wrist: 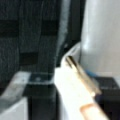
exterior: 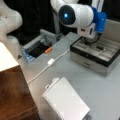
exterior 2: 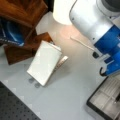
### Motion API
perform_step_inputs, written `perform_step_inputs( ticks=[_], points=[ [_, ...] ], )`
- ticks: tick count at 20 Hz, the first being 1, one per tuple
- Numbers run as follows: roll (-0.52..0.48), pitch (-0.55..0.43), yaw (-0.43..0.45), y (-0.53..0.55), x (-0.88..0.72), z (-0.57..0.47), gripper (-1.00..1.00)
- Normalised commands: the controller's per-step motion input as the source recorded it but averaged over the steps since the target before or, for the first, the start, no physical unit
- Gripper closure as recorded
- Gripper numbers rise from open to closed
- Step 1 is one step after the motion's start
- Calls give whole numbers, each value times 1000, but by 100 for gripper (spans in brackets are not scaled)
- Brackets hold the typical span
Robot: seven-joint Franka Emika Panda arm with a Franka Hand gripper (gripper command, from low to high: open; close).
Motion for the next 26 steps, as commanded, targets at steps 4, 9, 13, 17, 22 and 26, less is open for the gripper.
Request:
perform_step_inputs(
  ticks=[4, 9, 13, 17, 22, 26],
  points=[
    [-104, 27, -23, 261, -78, 87, 100],
    [-130, 36, -10, 237, -55, 67, 100],
    [-114, 52, -4, 259, -43, 85, 100],
    [-91, 47, 5, 273, -32, 63, -100],
    [-59, 36, -5, 309, -9, -9, -100],
    [-52, 32, -45, 356, 79, -23, -100]
  ],
)
